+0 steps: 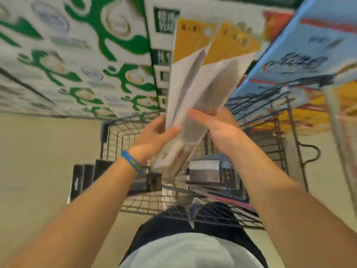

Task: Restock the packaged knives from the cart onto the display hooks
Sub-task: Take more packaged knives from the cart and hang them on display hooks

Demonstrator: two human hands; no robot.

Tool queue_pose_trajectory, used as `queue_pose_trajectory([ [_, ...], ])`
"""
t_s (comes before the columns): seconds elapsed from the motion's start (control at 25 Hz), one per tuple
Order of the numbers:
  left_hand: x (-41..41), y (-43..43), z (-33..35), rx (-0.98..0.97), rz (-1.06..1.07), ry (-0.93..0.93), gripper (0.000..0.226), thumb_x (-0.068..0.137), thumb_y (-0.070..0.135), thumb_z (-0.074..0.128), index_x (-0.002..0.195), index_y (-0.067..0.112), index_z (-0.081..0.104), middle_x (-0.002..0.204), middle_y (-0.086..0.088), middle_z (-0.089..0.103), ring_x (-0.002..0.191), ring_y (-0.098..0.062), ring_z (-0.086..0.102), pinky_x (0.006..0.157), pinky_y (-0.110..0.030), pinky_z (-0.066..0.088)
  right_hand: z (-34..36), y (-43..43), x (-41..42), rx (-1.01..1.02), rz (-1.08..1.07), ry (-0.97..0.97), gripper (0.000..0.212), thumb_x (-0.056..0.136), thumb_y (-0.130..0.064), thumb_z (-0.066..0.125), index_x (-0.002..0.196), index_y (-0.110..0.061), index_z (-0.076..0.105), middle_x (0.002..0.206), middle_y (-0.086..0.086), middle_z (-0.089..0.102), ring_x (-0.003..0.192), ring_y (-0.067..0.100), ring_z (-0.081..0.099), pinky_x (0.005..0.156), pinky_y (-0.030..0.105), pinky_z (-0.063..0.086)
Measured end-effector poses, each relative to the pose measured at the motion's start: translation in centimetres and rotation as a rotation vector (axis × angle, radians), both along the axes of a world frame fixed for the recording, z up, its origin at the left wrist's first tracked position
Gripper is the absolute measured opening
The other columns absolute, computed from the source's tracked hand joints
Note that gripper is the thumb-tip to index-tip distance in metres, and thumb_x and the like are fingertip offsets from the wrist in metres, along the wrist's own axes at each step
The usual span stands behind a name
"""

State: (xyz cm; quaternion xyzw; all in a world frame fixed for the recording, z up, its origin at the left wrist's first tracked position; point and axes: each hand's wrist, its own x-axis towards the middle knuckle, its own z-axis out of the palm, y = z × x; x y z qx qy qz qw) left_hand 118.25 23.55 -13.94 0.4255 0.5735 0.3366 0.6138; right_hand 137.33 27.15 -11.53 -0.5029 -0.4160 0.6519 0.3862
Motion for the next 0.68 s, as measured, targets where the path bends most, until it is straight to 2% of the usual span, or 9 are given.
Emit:
queue_pose_trajectory([
  [0.08,1.8,1.1,4.0,0.028,-0.078,-0.051,0.021,0.092,0.033,0.063,0.108,0.020,0.069,0.094,0.011,0.076,0.088,-0.003,0.070,0.076,-0.021,0.053,3.1,-0.4,0.7,-0.002,-0.138,0.116,0.026,0.081,-0.026,0.084,0.106,-0.022,0.081,0.113,0.007,0.078,0.107,0.026,0.074,0.088,0.038,0.060],
  [0.2,6.1,1.1,10.0,0.076,-0.063,-0.135,0.021,0.096,0.022,0.063,0.104,0.005,0.072,0.090,-0.005,0.076,0.079,-0.015,0.071,0.069,-0.028,0.057,7.7,-2.2,2.7,-0.048,-0.386,0.111,0.043,0.084,-0.023,0.083,0.121,-0.007,0.071,0.112,0.017,0.076,0.103,0.035,0.074,0.091,0.050,0.060],
  [0.28,9.4,1.2,12.9,0.094,-0.079,-0.163,0.016,0.092,0.023,0.069,0.097,0.009,0.074,0.086,-0.006,0.077,0.074,-0.017,0.072,0.063,-0.027,0.057,9.8,-4.1,5.0,-0.019,-0.468,0.146,0.040,0.088,-0.016,0.079,0.125,-0.006,0.067,0.109,0.015,0.078,0.101,0.032,0.075,0.088,0.045,0.061],
  [0.36,12.5,0.6,14.9,0.110,-0.093,-0.172,0.020,0.083,0.028,0.078,0.092,0.011,0.076,0.088,-0.010,0.077,0.077,-0.022,0.072,0.068,-0.033,0.057,11.7,-7.0,7.8,0.043,-0.530,0.200,0.033,0.089,-0.009,0.075,0.121,-0.008,0.069,0.107,0.012,0.078,0.100,0.031,0.075,0.085,0.041,0.061],
  [0.44,16.3,-0.3,16.8,0.163,-0.073,-0.135,0.027,0.079,0.040,0.080,0.087,0.015,0.076,0.085,-0.006,0.077,0.079,-0.021,0.073,0.069,-0.036,0.059,14.1,-10.3,11.8,0.164,-0.703,0.218,0.037,0.089,-0.006,0.075,0.124,-0.009,0.068,0.113,0.011,0.077,0.103,0.030,0.074,0.085,0.041,0.061],
  [0.56,23.0,-2.8,20.0,0.356,-0.145,-0.077,0.035,0.073,0.062,0.076,0.074,0.027,0.075,0.070,0.009,0.074,0.064,-0.008,0.069,0.055,-0.028,0.054,17.9,-16.8,19.9,0.328,-0.939,0.192,0.036,0.091,-0.012,0.075,0.127,-0.014,0.066,0.118,0.006,0.076,0.107,0.025,0.074,0.089,0.041,0.061],
  [0.64,29.0,-6.4,22.1,0.452,-0.303,-0.106,0.038,0.072,0.069,0.071,0.075,0.032,0.076,0.061,0.012,0.067,0.053,-0.007,0.062,0.045,-0.026,0.047,20.0,-23.5,25.9,0.351,-1.079,0.073,0.032,0.095,-0.023,0.073,0.125,-0.017,0.065,0.114,0.002,0.078,0.104,0.022,0.075,0.091,0.043,0.061],
  [0.68,32.1,-8.5,22.9,0.482,-0.370,-0.123,0.041,0.072,0.069,0.070,0.078,0.029,0.076,0.060,0.012,0.066,0.052,-0.007,0.061,0.045,-0.027,0.046,20.8,-27.2,28.5,0.343,-1.164,0.013,0.032,0.095,-0.029,0.073,0.124,-0.018,0.064,0.109,-0.001,0.079,0.099,0.019,0.076,0.087,0.040,0.062],
])
